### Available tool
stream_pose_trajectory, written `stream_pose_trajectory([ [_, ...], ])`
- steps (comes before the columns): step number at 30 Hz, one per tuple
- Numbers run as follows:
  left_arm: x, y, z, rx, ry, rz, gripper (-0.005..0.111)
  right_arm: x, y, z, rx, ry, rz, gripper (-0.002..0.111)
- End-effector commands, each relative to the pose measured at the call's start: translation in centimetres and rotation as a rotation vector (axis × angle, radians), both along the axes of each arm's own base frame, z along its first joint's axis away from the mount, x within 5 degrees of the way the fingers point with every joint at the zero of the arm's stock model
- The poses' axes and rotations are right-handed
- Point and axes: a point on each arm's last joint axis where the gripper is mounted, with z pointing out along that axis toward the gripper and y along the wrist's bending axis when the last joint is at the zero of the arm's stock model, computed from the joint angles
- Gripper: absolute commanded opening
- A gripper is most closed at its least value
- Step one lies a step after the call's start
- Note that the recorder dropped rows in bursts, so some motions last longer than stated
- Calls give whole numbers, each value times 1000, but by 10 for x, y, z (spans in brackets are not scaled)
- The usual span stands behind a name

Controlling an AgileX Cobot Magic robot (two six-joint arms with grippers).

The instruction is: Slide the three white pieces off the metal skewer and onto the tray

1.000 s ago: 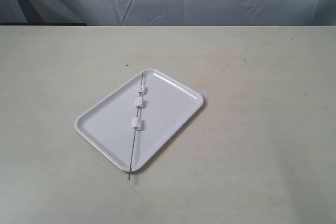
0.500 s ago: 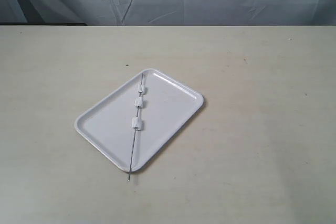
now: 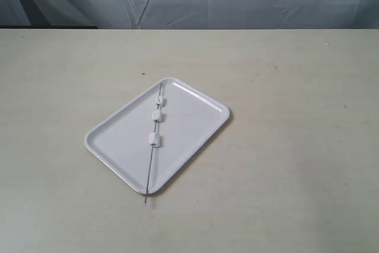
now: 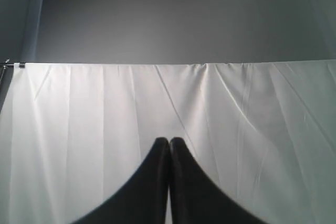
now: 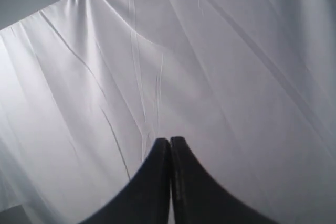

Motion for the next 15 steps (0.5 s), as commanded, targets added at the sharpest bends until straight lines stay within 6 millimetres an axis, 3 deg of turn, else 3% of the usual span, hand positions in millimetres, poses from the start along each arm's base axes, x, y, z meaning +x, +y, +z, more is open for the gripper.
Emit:
stream_pose_trajectory([
  [1, 29, -3, 28, -44, 124, -103, 0, 17, 5, 46, -26, 174, 63, 0],
  [5, 66, -14, 32, -28, 319, -241, 0, 46, 18, 93, -136, 372, 145, 0],
  [9, 107, -25, 11, 15, 606, -370, 0, 86, 49, 116, -338, 620, 359, 0],
  [13, 137, -36, -31, 88, 959, -484, 0, 131, 85, 109, -397, 898, 628, 0],
  [15, 147, -40, -54, 122, 1137, -556, 0, 157, 99, 93, -360, 1022, 715, 0],
])
